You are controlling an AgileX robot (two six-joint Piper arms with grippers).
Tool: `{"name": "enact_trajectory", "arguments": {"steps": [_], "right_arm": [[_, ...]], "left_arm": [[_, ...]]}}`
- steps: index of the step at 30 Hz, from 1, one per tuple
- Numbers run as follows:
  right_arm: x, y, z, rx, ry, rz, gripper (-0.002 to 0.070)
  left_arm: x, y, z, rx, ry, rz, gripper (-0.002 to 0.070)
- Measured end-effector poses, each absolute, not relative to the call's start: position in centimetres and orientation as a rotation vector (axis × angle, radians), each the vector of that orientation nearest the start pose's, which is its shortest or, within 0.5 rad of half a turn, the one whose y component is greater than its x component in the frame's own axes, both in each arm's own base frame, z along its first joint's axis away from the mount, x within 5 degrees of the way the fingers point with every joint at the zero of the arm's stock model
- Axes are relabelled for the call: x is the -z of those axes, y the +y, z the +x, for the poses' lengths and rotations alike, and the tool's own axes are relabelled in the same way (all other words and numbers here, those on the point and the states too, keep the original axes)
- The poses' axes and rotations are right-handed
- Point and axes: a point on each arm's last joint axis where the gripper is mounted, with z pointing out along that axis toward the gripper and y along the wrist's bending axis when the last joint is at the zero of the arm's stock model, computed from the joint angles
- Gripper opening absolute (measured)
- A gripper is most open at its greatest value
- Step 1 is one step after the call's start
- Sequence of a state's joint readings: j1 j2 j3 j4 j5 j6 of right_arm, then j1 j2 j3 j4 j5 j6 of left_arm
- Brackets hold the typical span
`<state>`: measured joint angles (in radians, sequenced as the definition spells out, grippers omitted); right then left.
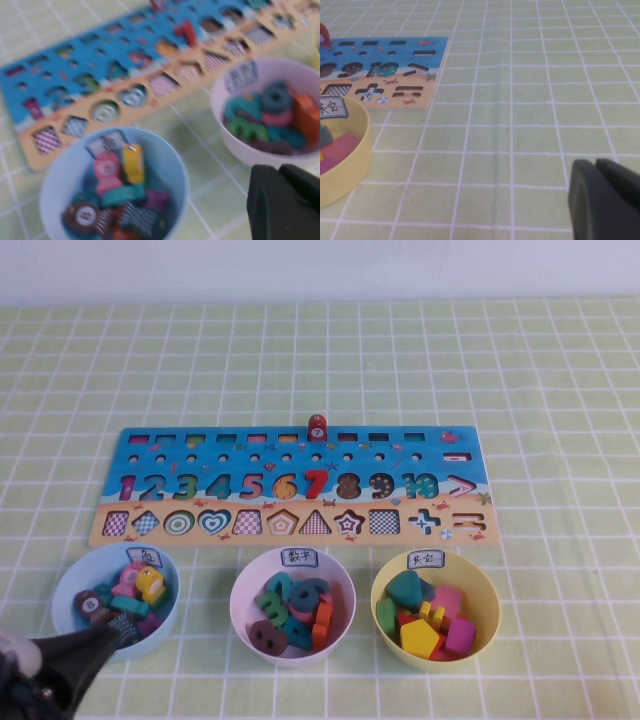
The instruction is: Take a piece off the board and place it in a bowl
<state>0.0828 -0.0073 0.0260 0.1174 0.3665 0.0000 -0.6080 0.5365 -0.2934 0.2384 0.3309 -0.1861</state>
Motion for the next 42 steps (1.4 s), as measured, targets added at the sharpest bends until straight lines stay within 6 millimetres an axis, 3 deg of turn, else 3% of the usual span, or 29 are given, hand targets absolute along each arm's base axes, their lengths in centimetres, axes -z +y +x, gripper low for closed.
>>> {"name": "enact_trajectory", "arguments": {"steps": [9, 19, 23, 28, 42], "right_arm": [[-17.2, 0.8, 5.2, -0.172, 1.870, -0.004, -0.0017], [-17.2, 0.8, 5.2, -0.172, 1.870, -0.004, -0.0017], [-17.2, 0.8, 5.2, -0.172, 1.870, -0.004, -0.0017], [-17.2, 0.8, 5.2, -0.172, 1.868, -0.004, -0.0017], [-17.2, 0.8, 5.2, -0.172, 1.869, -0.004, -0.0017]], "left_arm": [[-20.3, -2.9, 7.9, 0.268, 1.621, 0.279, -0.0003], [-19.4, -0.6, 6.0, 0.142, 1.650, 0.028, -0.0003], [-18.2, -0.5, 5.5, 0.101, 1.760, 0.053, -0.0003], [-17.3, -0.8, 5.2, 0.023, 1.845, 0.219, -0.0003], [-17.2, -0.9, 5.2, -0.005, 1.846, 0.279, -0.0003]]}}
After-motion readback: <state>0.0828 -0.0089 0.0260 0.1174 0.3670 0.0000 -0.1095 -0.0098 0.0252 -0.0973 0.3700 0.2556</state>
